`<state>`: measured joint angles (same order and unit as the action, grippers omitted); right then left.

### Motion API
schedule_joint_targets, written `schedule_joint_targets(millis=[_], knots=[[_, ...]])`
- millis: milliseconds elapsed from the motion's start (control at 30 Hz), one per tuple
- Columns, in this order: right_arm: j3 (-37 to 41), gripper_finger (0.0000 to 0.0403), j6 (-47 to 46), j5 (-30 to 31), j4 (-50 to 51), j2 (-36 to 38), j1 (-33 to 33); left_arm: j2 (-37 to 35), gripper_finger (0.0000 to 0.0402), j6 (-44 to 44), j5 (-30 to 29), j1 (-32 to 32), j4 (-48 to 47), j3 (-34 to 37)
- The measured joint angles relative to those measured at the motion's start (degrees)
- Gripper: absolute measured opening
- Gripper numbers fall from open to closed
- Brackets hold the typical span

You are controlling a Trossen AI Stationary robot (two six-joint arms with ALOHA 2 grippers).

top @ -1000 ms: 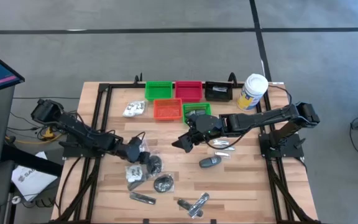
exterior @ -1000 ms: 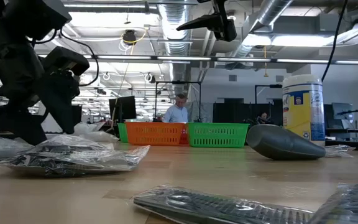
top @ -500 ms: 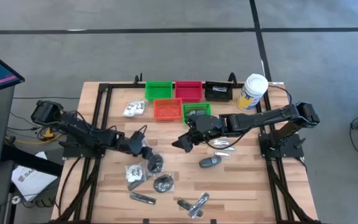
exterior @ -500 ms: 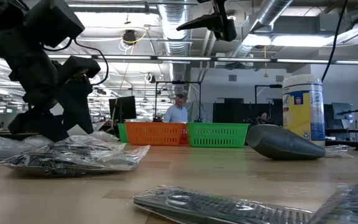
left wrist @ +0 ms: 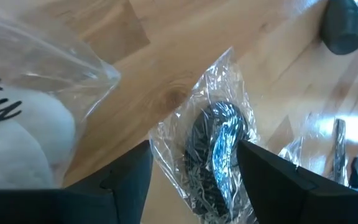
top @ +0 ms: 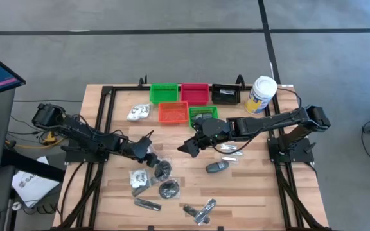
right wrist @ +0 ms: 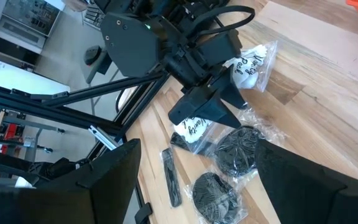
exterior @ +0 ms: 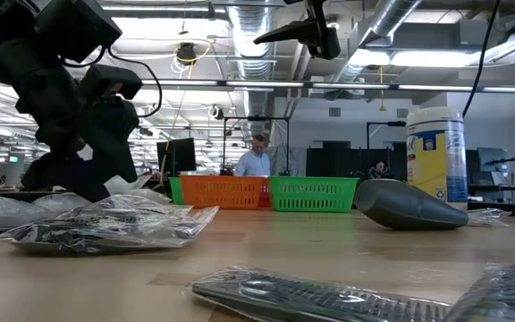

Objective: Pick & Place Travel size toiletries
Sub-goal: Put the black hair brush into the orange bin

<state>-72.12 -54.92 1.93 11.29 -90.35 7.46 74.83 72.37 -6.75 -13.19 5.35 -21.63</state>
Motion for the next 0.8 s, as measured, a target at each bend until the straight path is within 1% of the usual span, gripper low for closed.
schedule_joint_targets(millis=[100,200,367,433,667,800], knots=[[0.0,0.0306,0.01,0.0,0.02,0.0,0.0,0.31,0.0214,-1.0,0.73,0.0,0.39,-0.02],[-0.02,0.0306,0.0,0.0,0.02,0.0,0.0,2.23,0.0198,-2.04,1.74,0.0,1.25,-0.02],[-0.02,0.0306,0.0,0.0,0.15,0.0,0.0,7.43,0.0174,-2.64,3.9,0.04,7.17,-0.22],[-0.02,0.0306,-0.02,0.0,0.18,0.0,0.0,8.39,0.0167,-3.45,4.19,0.02,9.5,-0.22],[-0.02,0.0306,-0.07,0.0,0.2,0.0,0.0,8.92,0.0145,-4.63,4.67,0.52,11.07,-0.11],[-0.02,0.0306,-0.14,0.0,0.2,0.0,0.0,8.96,0.012,-4.63,4.75,0.52,11.07,-0.11]])
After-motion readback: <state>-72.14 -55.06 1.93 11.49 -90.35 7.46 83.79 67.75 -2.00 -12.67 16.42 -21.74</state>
